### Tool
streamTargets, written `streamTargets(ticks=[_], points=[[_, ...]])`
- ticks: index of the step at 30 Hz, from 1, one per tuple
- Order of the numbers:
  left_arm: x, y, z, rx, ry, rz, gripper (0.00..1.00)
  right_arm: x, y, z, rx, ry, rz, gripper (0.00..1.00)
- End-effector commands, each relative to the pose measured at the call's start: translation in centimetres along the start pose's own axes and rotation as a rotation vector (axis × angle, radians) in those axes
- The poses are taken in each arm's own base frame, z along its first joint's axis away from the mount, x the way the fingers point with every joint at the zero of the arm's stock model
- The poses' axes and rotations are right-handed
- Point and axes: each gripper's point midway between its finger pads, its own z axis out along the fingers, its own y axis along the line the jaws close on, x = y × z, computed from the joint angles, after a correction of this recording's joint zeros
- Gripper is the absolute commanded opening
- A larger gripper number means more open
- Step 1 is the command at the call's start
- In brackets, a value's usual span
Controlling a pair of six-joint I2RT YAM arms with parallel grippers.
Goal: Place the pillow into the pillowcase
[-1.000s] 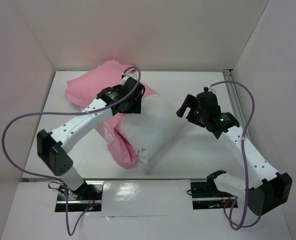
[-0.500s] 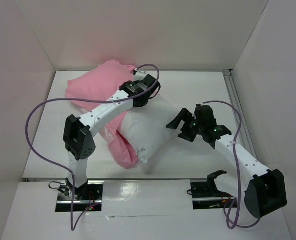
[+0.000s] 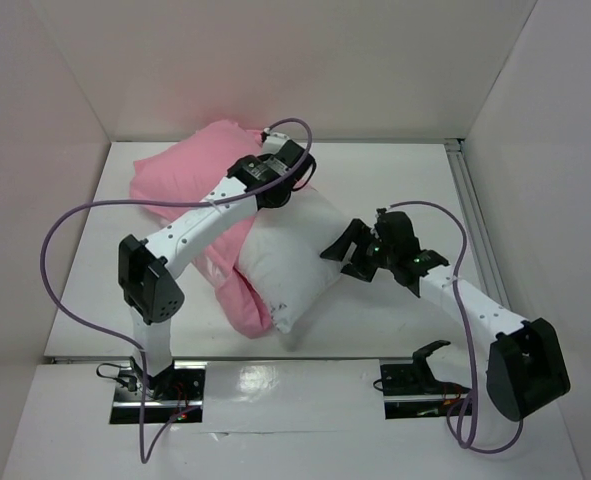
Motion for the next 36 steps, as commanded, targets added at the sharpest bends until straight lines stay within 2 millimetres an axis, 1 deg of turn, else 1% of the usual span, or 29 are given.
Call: streamTargets(ticks=[1, 2, 3, 4, 5, 6, 7, 8, 9, 10, 12, 13, 15, 16, 17, 18, 19, 20, 22, 23, 25, 26, 27, 30, 31, 33, 34, 35, 36], points=[[-2.2, 0.4, -3.8, 0.136, -0.037, -0.029, 0.00, -0.4, 1.9, 0.5, -0.078, -0.032, -0.038, 0.69], [-3.5, -0.3, -5.0, 0.214, -0.073, -0.057, 0.00, -0.6, 2.2, 0.8, -0.095, -0.042, -0.028, 0.49], [-2.7, -2.6, -6.2, 0.356, -0.043, -0.039, 0.00, -1.2, 4.4, 0.7, -0.183, -0.074, -0.053, 0.28], [-3.0, -3.7, -7.4, 0.454, -0.049, -0.044, 0.00, -1.7, 5.3, 0.9, -0.215, -0.080, -0.055, 0.00], [-3.4, -4.9, -8.9, 0.563, -0.063, -0.029, 0.00, -2.3, 6.3, 1.4, -0.232, -0.080, -0.061, 0.00], [-5.2, -5.6, -11.8, 0.702, -0.123, -0.057, 0.00, -2.9, 8.0, 1.2, -0.264, -0.073, -0.094, 0.00], [-5.3, -7.3, -15.3, 0.918, -0.101, -0.041, 0.00, -6.1, 12.7, -0.5, -0.338, -0.145, -0.171, 0.00], [-6.3, -7.3, -17.5, 1.015, -0.122, -0.055, 0.00, -7.2, 14.7, -1.4, -0.359, -0.166, -0.204, 0.00], [-8.2, -6.9, -20.7, 1.112, -0.178, -0.075, 0.00, -7.6, 16.1, -2.3, -0.358, -0.178, -0.229, 0.00], [-9.0, -6.7, -23.8, 1.227, -0.217, -0.062, 0.00, -8.6, 19.5, -4.5, -0.413, -0.230, -0.285, 0.00], [-10.3, -6.1, -27.2, 1.318, -0.273, -0.077, 0.00, -8.6, 21.0, -6.8, -0.437, -0.292, -0.296, 0.00], [-10.4, -6.1, -27.7, 1.341, -0.264, -0.091, 0.00, -7.3, 19.4, -5.9, -0.407, -0.264, -0.276, 0.00], [-10.4, -6.1, -27.7, 1.341, -0.264, -0.091, 0.00, -6.2, 16.8, -4.0, -0.366, -0.249, -0.216, 0.00], [-9.5, -6.8, -26.7, 1.331, -0.218, -0.097, 0.00, -4.5, 14.6, -2.1, -0.365, -0.214, -0.188, 0.00], [-8.9, -7.1, -26.1, 1.325, -0.181, -0.111, 0.00, -3.4, 13.7, -0.7, -0.361, -0.180, -0.148, 0.00], [-8.6, -7.6, -26.0, 1.344, -0.166, -0.112, 0.00, -2.7, 11.8, 1.7, -0.309, -0.156, -0.123, 0.00], [-7.1, -8.7, -25.4, 1.359, -0.107, -0.101, 0.00, -2.6, 11.0, 2.9, -0.299, -0.150, -0.120, 0.00], [-6.8, -8.3, -26.3, 1.372, -0.104, -0.113, 0.00, -1.7, 9.2, 4.9, -0.242, -0.109, -0.118, 0.00], [-6.4, -8.3, -27.0, 1.401, -0.108, -0.125, 0.00, -2.1, 8.8, 6.3, -0.222, -0.114, -0.127, 0.00], [-5.3, -8.8, -27.4, 1.432, -0.078, -0.112, 0.00, -2.6, 9.5, 6.6, -0.229, -0.120, -0.140, 0.00], [-4.6, -9.5, -29.4, 1.508, -0.064, -0.105, 0.00, -3.3, 9.5, 7.2, -0.207, -0.119, -0.145, 0.00], [-4.1, -9.6, -30.2, 1.543, -0.049, -0.085, 0.00, -4.3, 10.7, 6.7, -0.228, -0.137, -0.161, 0.00], [-3.9, -10.1, -30.7, 1.557, -0.043, -0.073, 0.00, -4.8, 12.1, 5.5, -0.259, -0.158, -0.180, 0.00], [-3.9, -9.9, -30.0, 1.505, -0.035, -0.076, 0.00, -6.3, 14.3, 2.4, -0.291, -0.224, -0.200, 0.00], [-4.4, -9.5, -29.3, 1.471, -0.062, -0.074, 0.00, -6.9, 16.0, -0.1, -0.338, -0.273, -0.219, 0.00], [-6.0, -8.8, -28.8, 1.424, -0.096, -0.096, 0.00, -7.1, 16.8, -2.1, -0.360, -0.301, -0.223, 0.00], [-6.0, -8.4, -28.3, 1.405, -0.092, -0.079, 0.00, -7.2, 18.0, -4.1, -0.399, -0.327, -0.232, 0.00], [-6.6, -8.0, -27.6, 1.370, -0.103, -0.089, 0.00, -7.3, 18.1, -4.7, -0.401, -0.341, -0.231, 0.00], [-7.6, -7.4, -27.9, 1.350, -0.131, -0.103, 0.00, -7.4, 18.1, -5.1, -0.399, -0.352, -0.229, 0.00]])
